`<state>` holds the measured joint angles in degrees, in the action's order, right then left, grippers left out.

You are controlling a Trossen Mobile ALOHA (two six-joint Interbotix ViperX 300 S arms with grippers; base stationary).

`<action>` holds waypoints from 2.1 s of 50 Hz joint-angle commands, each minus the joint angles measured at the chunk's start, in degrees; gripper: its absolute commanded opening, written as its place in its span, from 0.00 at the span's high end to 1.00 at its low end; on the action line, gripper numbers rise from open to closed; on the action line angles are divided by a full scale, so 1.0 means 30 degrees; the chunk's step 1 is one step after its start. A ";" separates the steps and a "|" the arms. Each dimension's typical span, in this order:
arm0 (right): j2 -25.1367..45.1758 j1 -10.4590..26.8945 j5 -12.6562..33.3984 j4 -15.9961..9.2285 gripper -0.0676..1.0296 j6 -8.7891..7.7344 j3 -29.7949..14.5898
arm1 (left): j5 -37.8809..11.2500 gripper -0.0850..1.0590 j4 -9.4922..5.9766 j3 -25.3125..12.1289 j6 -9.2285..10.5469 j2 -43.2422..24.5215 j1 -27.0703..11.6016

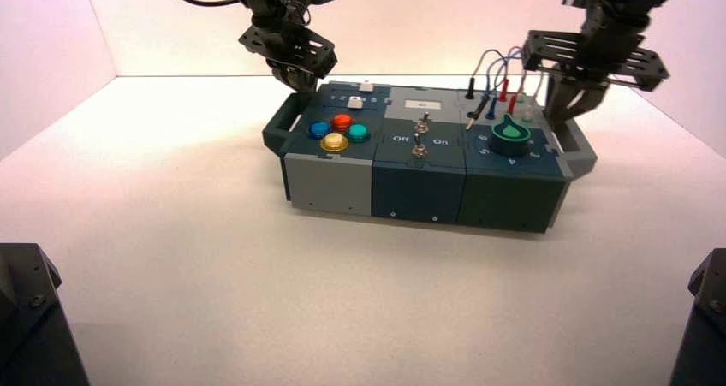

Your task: Insert the black wire.

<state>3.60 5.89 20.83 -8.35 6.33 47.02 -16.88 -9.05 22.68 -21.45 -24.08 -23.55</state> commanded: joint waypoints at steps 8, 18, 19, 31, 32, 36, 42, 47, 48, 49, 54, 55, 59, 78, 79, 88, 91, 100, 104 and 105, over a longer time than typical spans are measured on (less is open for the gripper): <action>0.0674 0.0703 -0.0234 -0.0059 0.96 -0.0176 -0.1318 | 0.0029 0.95 0.0029 0.0293 -0.0117 0.0674 -0.0059; 0.1025 0.0703 -0.0205 0.0117 0.96 -0.0469 -0.2021 | 0.0029 0.95 0.0029 0.0850 -0.0088 0.1230 -0.0059; 0.1055 0.0703 -0.0205 0.0117 0.96 -0.0498 -0.2051 | 0.0029 0.95 0.0000 0.0937 -0.0088 0.1289 -0.0059; 0.1846 0.0703 -0.0117 0.0264 0.96 -0.0615 -0.2725 | -0.0176 0.95 -0.0059 0.1406 -0.0029 0.1699 -0.0059; 0.1934 0.0703 -0.0117 0.0293 0.96 -0.0645 -0.2842 | -0.0205 0.95 -0.0088 0.1406 0.0000 0.1729 -0.0088; 0.2227 0.0703 -0.0088 0.0322 0.96 -0.0732 -0.3076 | -0.0293 0.95 -0.0117 0.1523 0.0000 0.1846 -0.0146; 0.2637 0.0703 -0.0117 0.0352 0.96 -0.0820 -0.3369 | -0.0469 0.95 -0.0117 0.1758 0.0000 0.2021 -0.0293; 0.2930 0.0732 -0.0088 0.0352 0.96 -0.0850 -0.3604 | -0.0469 0.95 -0.0176 0.1963 0.0029 0.2227 -0.0439; 0.2959 0.0703 -0.0088 0.0352 0.96 -0.0850 -0.3633 | -0.0498 0.95 -0.0176 0.1992 0.0029 0.2227 -0.0469; 0.3047 0.0732 -0.0059 0.0352 0.96 -0.0908 -0.3721 | -0.0469 0.95 -0.0176 0.2080 0.0029 0.2285 -0.0498; 0.3311 0.0703 0.0088 0.0352 0.96 -0.1113 -0.4043 | -0.0498 0.95 -0.0205 0.2256 0.0029 0.2490 -0.0645; 0.3340 0.0732 0.0088 0.0352 0.96 -0.1143 -0.4102 | -0.0498 0.95 -0.0234 0.2256 0.0029 0.2490 -0.0645; 0.3604 0.0703 0.0469 0.0352 0.96 -0.1318 -0.4512 | -0.0615 0.95 -0.0293 0.2314 0.0029 0.2607 -0.0732; 0.4746 0.1201 0.0908 0.0352 0.96 -0.1523 -0.5859 | -0.0850 0.95 -0.0498 0.2637 0.0146 0.3047 -0.1582; 0.4863 0.1230 0.0937 0.0352 0.96 -0.1523 -0.5918 | -0.0879 0.95 -0.0498 0.2666 0.0176 0.3076 -0.1670; 0.5420 0.1729 0.1230 0.0352 0.96 -0.1523 -0.6299 | -0.1025 0.95 -0.0527 0.2842 0.0205 0.3164 -0.2256; 0.5508 0.1875 0.1348 0.0352 0.96 -0.1523 -0.6357 | -0.1025 0.95 -0.0527 0.2871 0.0234 0.3193 -0.2402; 0.5537 0.1963 0.1406 0.0352 0.96 -0.1523 -0.6299 | -0.1025 0.95 -0.0645 0.3105 0.0234 0.3193 -0.2725; 0.5537 0.1963 0.1523 0.0352 0.96 -0.1523 -0.6328 | -0.1025 0.95 -0.0762 0.3223 0.0234 0.3193 -0.2813; 0.5566 0.2021 0.1553 0.0352 0.96 -0.1523 -0.6328 | -0.1025 0.95 -0.0791 0.3252 0.0234 0.3193 -0.2842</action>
<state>17.31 6.68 25.22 -6.59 1.14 27.86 -19.95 -10.11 32.52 -20.65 -16.52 -25.14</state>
